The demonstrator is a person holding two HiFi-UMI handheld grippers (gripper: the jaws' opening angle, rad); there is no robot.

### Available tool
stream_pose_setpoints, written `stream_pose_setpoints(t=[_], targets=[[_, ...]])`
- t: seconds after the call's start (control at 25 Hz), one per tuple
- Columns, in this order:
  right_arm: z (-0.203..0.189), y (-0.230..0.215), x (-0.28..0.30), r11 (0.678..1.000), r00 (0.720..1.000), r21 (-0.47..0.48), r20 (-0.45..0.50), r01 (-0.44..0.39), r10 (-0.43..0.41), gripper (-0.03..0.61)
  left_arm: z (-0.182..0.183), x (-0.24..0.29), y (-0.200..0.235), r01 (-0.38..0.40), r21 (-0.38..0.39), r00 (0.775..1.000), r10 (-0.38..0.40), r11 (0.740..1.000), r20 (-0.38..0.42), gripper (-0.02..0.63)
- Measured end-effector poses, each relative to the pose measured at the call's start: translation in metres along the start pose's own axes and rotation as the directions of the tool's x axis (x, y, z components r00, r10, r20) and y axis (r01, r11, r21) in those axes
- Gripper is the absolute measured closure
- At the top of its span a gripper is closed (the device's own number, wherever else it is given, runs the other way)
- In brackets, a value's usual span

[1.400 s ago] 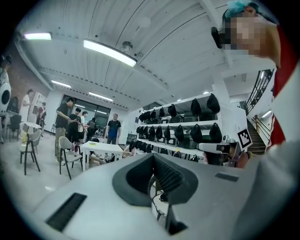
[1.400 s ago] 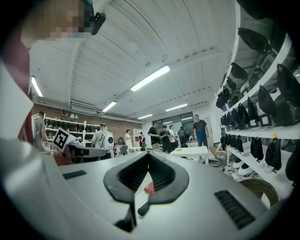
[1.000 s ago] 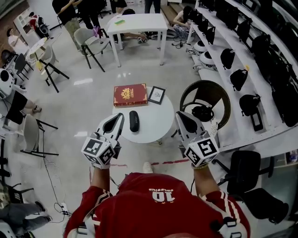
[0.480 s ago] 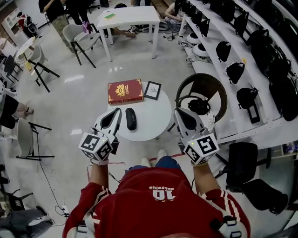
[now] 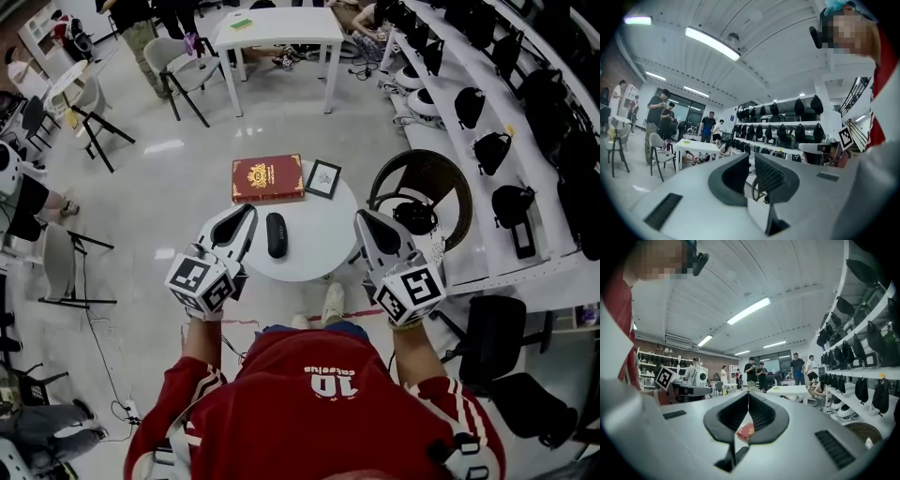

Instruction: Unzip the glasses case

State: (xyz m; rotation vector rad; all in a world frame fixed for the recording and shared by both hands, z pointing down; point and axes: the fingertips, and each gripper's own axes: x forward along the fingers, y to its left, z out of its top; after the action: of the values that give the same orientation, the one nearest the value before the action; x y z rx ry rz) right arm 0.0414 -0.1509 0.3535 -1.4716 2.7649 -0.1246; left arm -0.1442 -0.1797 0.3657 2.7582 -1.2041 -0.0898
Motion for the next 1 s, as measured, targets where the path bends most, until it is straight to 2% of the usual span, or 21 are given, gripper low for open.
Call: stream_pose_setpoints(t=[0.08,0.2,0.36,0.64,1.0], targets=[[0.001,0.002,0.003,1.000,1.000,-0.007,-0.002,-0.011,0.011,0.563,0.001,0.003,0.000,0.000,-0.004,1.000,0.000,1.000,-0.009,0.526],[0.001,0.000,0.007,1.000,1.000,-0.007,-0.003,-0.018,0.018,0.563,-0.002,0.012,0.003,-0.006,-0.011,0.999,0.005,1.000,-0.032,0.455],[-0.001,-0.006,0.013,1.000,1.000,-0.003,0.001,-0.022,0.022,0.563,-0.021,0.024,0.007,0.020,-0.020,0.997,-0.022,1.000,-0.071,0.400],[-0.017,-0.020,0.029,1.000,1.000,0.016,-0.018,-0.021,0.021,0.563,-0.081,0.053,0.034,-0.001,-0.052,0.983,-0.009,0.999,-0.183,0.379],[-0.037,-0.037,0.044,0.999,0.998,0.047,-0.061,-0.025,0.028,0.563,-0.182,0.081,0.065,-0.068,-0.116,0.934,0.022,0.991,-0.357,0.367]])
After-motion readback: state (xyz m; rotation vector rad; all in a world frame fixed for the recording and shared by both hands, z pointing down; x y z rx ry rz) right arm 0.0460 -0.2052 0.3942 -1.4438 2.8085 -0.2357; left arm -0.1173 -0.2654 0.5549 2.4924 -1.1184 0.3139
